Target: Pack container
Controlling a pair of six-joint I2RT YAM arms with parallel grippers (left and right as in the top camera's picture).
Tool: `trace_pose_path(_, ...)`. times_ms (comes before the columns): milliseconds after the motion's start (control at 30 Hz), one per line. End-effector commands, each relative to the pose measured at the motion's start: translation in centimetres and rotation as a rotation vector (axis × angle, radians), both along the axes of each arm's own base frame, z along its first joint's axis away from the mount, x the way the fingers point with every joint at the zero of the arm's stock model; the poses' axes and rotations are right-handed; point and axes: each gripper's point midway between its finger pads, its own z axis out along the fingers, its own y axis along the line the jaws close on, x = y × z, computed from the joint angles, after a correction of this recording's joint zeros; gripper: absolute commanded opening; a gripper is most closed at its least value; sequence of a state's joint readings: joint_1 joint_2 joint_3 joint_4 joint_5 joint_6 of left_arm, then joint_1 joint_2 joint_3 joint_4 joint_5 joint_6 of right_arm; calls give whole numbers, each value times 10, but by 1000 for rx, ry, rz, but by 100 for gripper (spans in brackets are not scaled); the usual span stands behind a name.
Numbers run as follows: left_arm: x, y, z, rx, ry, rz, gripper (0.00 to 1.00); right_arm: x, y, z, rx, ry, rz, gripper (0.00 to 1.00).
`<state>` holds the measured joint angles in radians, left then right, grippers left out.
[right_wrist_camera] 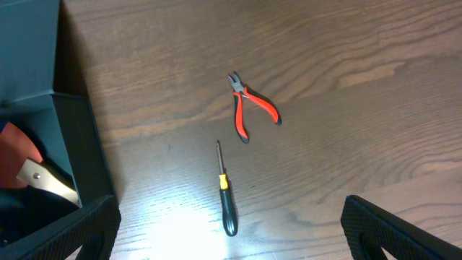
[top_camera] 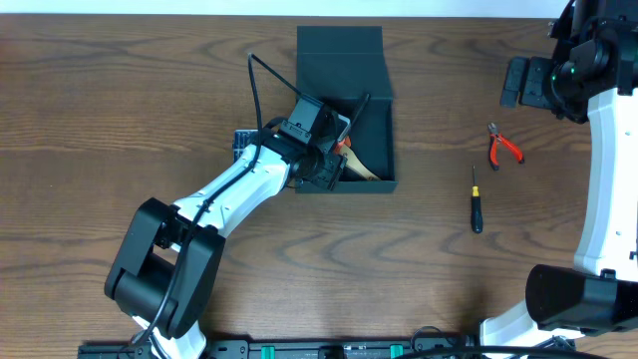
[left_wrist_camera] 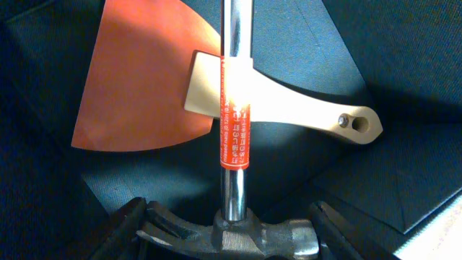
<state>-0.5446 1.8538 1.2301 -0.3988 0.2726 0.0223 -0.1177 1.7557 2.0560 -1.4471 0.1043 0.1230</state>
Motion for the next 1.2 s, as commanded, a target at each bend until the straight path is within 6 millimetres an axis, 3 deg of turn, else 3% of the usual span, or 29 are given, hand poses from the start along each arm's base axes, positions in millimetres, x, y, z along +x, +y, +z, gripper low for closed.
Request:
trace_pose_path(0, 6, 0, -2, 17, -8, 12, 57, -1, 1, 6, 6, -18, -7, 99)
trace_pose_path(500, 6, 0, -2, 18, -7, 12, 57, -1, 1, 6, 6, -18, -7, 99)
trace_pose_path(1167, -1, 17, -10, 110, 8, 11, 57, -1, 1, 6, 6, -18, -7, 99)
